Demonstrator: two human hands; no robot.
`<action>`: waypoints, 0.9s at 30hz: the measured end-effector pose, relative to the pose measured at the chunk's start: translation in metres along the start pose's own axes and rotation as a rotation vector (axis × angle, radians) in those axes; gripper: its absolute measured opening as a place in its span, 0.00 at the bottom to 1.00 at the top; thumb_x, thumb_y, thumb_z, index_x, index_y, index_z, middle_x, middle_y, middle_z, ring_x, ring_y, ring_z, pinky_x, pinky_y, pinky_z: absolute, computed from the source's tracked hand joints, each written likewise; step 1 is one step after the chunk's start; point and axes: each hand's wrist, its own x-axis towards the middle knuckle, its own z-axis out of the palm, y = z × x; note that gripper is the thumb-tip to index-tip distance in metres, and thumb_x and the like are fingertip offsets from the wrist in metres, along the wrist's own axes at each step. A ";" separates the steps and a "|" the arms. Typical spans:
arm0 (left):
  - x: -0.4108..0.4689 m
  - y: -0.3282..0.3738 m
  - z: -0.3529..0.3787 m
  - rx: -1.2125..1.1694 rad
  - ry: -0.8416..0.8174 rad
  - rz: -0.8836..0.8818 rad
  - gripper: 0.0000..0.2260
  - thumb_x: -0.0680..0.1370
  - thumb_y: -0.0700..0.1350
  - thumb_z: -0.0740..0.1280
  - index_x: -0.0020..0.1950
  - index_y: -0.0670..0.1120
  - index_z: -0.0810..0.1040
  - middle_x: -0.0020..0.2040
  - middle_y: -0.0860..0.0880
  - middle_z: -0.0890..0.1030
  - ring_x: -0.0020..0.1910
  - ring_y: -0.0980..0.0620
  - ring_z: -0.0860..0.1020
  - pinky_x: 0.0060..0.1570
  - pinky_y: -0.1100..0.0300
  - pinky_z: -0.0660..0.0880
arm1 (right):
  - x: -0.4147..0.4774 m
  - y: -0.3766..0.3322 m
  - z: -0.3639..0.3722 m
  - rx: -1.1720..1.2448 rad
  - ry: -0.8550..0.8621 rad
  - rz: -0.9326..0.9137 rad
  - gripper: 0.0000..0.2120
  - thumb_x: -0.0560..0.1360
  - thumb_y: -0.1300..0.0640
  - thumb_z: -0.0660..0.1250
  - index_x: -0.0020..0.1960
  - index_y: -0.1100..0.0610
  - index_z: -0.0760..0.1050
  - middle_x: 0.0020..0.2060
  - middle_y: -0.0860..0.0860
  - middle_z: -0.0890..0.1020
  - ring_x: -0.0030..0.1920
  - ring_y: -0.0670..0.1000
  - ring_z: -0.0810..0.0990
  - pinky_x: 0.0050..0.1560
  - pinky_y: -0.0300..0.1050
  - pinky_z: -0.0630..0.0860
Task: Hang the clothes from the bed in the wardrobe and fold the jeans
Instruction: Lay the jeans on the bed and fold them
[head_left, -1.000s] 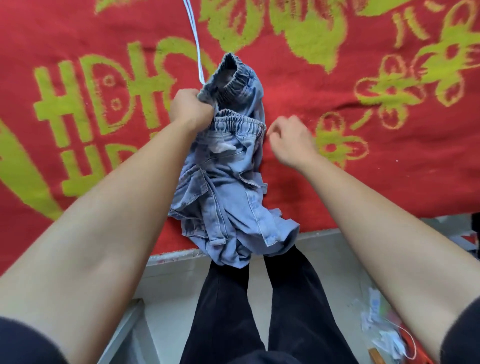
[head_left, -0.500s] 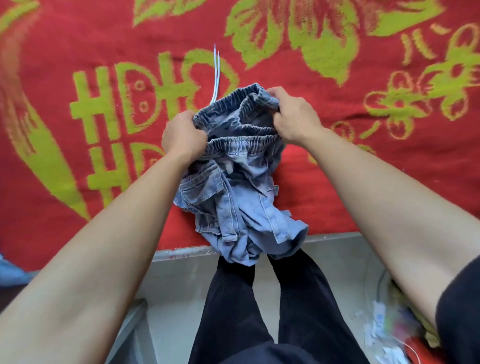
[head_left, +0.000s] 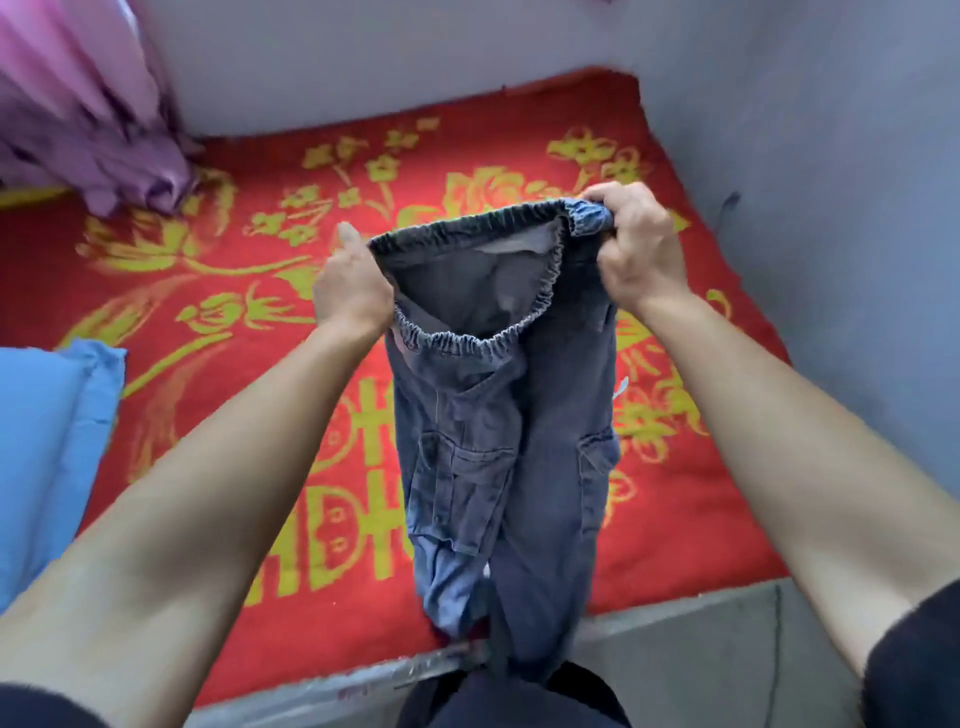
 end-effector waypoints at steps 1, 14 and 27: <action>0.009 0.015 -0.022 -0.082 0.032 -0.013 0.17 0.76 0.34 0.56 0.64 0.37 0.66 0.50 0.32 0.80 0.50 0.30 0.77 0.44 0.44 0.70 | 0.008 -0.011 -0.024 -0.013 0.060 -0.012 0.24 0.70 0.70 0.59 0.62 0.56 0.78 0.55 0.59 0.79 0.55 0.61 0.78 0.57 0.53 0.75; 0.003 0.053 -0.135 -0.791 -0.307 0.140 0.19 0.72 0.63 0.72 0.51 0.48 0.81 0.46 0.52 0.83 0.42 0.57 0.79 0.44 0.59 0.77 | -0.005 -0.059 -0.116 -0.319 0.091 0.303 0.15 0.81 0.50 0.60 0.55 0.60 0.77 0.53 0.66 0.81 0.53 0.67 0.80 0.46 0.52 0.73; -0.047 0.077 -0.094 -0.881 -0.415 -0.080 0.07 0.80 0.44 0.66 0.42 0.44 0.74 0.40 0.43 0.78 0.37 0.47 0.76 0.38 0.52 0.75 | -0.115 -0.076 -0.027 0.855 -0.826 1.014 0.47 0.71 0.23 0.57 0.78 0.53 0.57 0.52 0.67 0.80 0.44 0.64 0.86 0.42 0.54 0.84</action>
